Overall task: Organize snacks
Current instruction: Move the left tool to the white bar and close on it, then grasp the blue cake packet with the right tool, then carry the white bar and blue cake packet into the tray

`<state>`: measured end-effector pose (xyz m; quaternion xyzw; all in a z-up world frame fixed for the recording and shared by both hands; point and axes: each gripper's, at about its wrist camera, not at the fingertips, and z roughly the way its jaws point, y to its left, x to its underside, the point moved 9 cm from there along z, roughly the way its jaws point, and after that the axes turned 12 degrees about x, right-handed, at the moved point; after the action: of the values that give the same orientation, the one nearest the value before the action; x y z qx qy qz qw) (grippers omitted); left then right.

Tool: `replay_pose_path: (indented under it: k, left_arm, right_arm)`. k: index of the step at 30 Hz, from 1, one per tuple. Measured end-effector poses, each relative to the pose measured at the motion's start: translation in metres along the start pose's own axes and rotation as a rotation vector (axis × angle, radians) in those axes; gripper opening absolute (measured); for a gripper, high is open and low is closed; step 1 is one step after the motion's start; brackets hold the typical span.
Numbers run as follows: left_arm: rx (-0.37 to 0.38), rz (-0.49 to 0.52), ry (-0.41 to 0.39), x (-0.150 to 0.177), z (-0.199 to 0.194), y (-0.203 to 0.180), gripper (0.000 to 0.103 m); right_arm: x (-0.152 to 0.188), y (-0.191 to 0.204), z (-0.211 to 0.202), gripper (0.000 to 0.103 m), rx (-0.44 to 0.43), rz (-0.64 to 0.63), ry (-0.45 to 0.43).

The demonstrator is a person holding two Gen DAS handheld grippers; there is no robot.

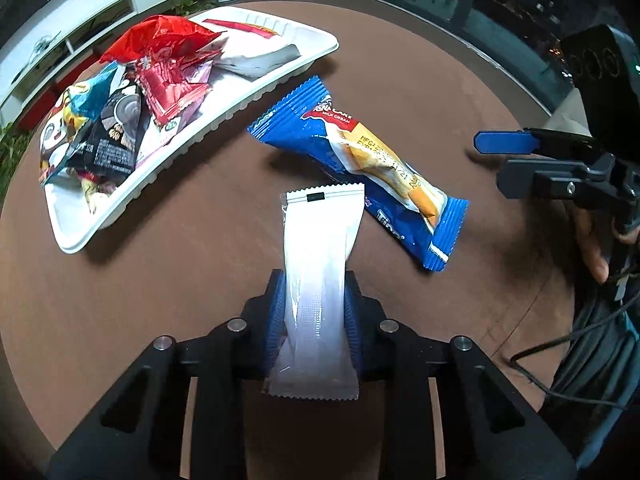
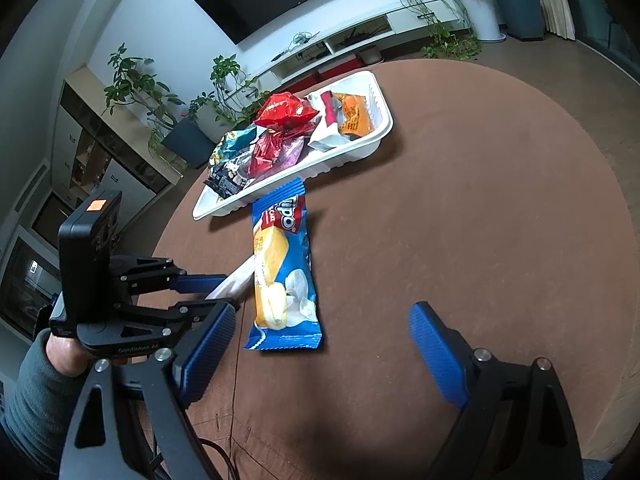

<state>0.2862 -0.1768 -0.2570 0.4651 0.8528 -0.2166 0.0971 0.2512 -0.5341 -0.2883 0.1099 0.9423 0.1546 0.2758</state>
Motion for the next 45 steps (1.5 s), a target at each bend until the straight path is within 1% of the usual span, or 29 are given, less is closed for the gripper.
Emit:
replay_pose_path:
  k: [2,4,8,12,16,18,19,21,24,27,30,32,33,34,37,40,43,45]
  left_arm:
    - [-0.011,-0.021,-0.013,0.004,-0.002,-0.003,0.024]
    - [0.0,-0.062,-0.043,0.007,-0.005,-0.003,0.021]
    - [0.019,-0.173,-0.131,0.021,-0.014,0.002,0.02]
    - [0.049,-0.293,-0.219,0.044,-0.028,0.007,0.02]
    - [0.101,-0.414,-0.328,0.068,-0.047,0.006,0.02]
    - [0.131,-0.459,-0.377,0.077,-0.052,0.001,0.02]
    - [0.14,-0.474,-0.388,0.08,-0.052,-0.001,0.02]
    - [0.154,-0.491,-0.393,0.085,-0.049,-0.004,0.02]
    - [0.161,-0.504,-0.403,0.089,-0.05,-0.005,0.02]
    - [0.164,-0.509,-0.418,0.089,-0.053,-0.002,0.02]
    - [0.171,-0.516,-0.424,0.09,-0.052,0.001,0.02]
    - [0.172,-0.52,-0.425,0.09,-0.051,0.002,0.02]
    - [0.175,-0.523,-0.428,0.091,-0.051,0.003,0.02]
    - [0.178,-0.525,-0.429,0.091,-0.051,0.003,0.02]
    - [0.175,-0.526,-0.432,0.09,-0.051,0.003,0.02]
    - [0.174,-0.527,-0.432,0.089,-0.052,0.003,0.02]
    - [0.172,-0.524,-0.434,0.087,-0.053,0.003,0.02]
    - [0.17,-0.522,-0.437,0.085,-0.056,0.004,0.02]
  right_arm:
    - [0.001,0.002,0.0,0.091,0.008,-0.013,0.001]
    - [0.0,0.004,-0.001,0.089,0.017,-0.033,-0.001]
    - [-0.001,0.01,-0.001,0.088,0.029,-0.068,-0.002]
    - [-0.004,0.024,0.005,0.086,0.048,-0.124,0.004]
    - [-0.009,0.048,0.016,0.083,0.079,-0.213,0.001]
    - [-0.011,0.057,0.027,0.082,0.102,-0.244,0.02]
    - [-0.012,0.062,0.034,0.08,0.116,-0.258,0.033]
    - [-0.012,0.065,0.048,0.079,0.15,-0.281,0.057]
    - [-0.012,0.064,0.064,0.073,0.199,-0.292,0.091]
    - [-0.013,0.063,0.067,0.07,0.245,-0.321,0.072]
    - [-0.013,0.062,0.067,0.062,0.284,-0.344,0.059]
    - [-0.013,0.059,0.066,0.052,0.313,-0.36,0.054]
    - [-0.014,0.058,0.066,0.05,0.322,-0.362,0.053]
    - [-0.014,0.056,0.065,0.043,0.331,-0.36,0.051]
    - [-0.012,0.052,0.062,0.029,0.339,-0.355,0.05]
    - [-0.007,0.052,0.059,0.028,0.328,-0.345,0.049]
    - [-0.004,0.048,0.053,0.028,0.295,-0.309,0.051]
    - [-0.003,0.042,0.048,0.028,0.254,-0.254,0.057]
